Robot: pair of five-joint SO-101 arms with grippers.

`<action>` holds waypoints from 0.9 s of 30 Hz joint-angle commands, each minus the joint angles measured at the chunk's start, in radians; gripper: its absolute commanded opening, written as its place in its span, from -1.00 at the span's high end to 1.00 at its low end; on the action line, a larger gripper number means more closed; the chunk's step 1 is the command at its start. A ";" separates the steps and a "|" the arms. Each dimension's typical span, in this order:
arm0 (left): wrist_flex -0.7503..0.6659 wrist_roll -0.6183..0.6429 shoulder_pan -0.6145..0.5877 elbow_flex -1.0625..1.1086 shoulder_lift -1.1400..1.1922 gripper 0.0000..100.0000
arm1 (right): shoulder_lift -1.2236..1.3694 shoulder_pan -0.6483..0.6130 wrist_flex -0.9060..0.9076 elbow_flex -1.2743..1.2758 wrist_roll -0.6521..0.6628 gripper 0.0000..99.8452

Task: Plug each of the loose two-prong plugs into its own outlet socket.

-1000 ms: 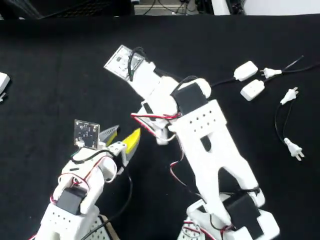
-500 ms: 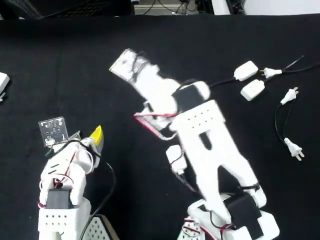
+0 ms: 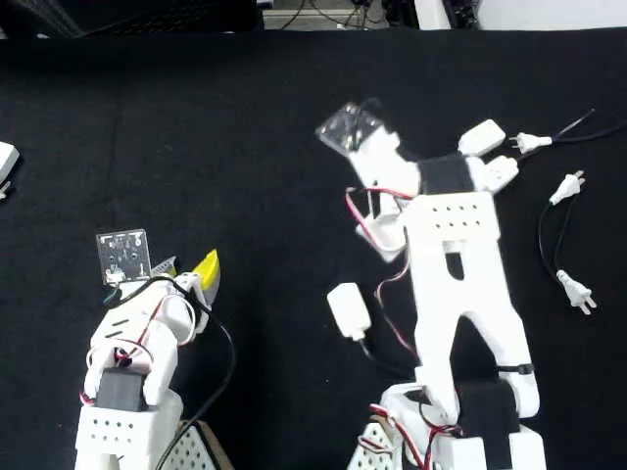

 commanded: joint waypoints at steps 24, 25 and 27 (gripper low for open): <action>0.005 0.005 0.015 0.016 0.002 0.55 | -0.038 -0.199 -0.163 0.449 0.072 0.66; 0.005 0.005 0.015 0.016 0.002 0.55 | -0.038 -0.199 -0.163 0.449 0.072 0.66; 0.005 0.005 0.015 0.016 0.002 0.55 | -0.038 -0.199 -0.160 0.449 0.072 0.66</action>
